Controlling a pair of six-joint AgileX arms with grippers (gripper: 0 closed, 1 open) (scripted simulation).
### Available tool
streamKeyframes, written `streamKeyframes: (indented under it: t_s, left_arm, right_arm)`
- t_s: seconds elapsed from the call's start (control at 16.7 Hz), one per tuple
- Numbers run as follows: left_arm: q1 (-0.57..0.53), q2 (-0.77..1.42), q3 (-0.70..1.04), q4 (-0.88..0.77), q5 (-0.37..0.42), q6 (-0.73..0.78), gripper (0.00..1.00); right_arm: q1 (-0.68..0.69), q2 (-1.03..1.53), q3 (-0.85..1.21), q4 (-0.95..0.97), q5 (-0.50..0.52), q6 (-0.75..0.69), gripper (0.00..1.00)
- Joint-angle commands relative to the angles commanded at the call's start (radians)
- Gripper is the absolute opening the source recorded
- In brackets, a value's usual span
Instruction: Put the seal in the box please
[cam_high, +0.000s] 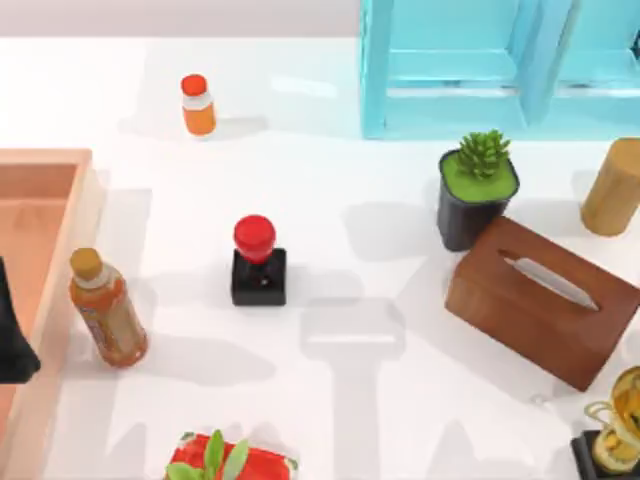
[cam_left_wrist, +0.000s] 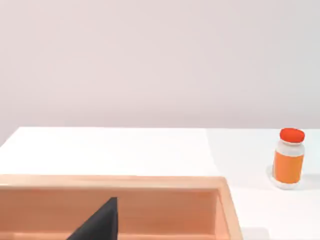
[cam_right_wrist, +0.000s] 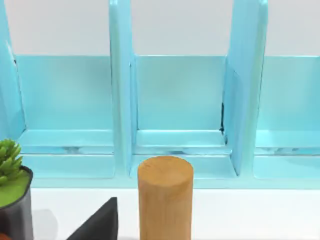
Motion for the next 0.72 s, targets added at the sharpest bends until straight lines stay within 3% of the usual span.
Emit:
streamKeyframes:
  t_s: [0.36,0.72]
  left_arm:
    - [-0.035,0.088,0.095,-0.073,0.002,-0.041,1.00]
    - [-0.131,0.503,0.511,-0.337,0.003,-0.131,1.00]
  right_arm:
    - [0.000,0.000,0.000,0.000,0.000,0.000,1.00]
    - [0.000,0.000,0.000,0.000,0.000,0.000,1.00]
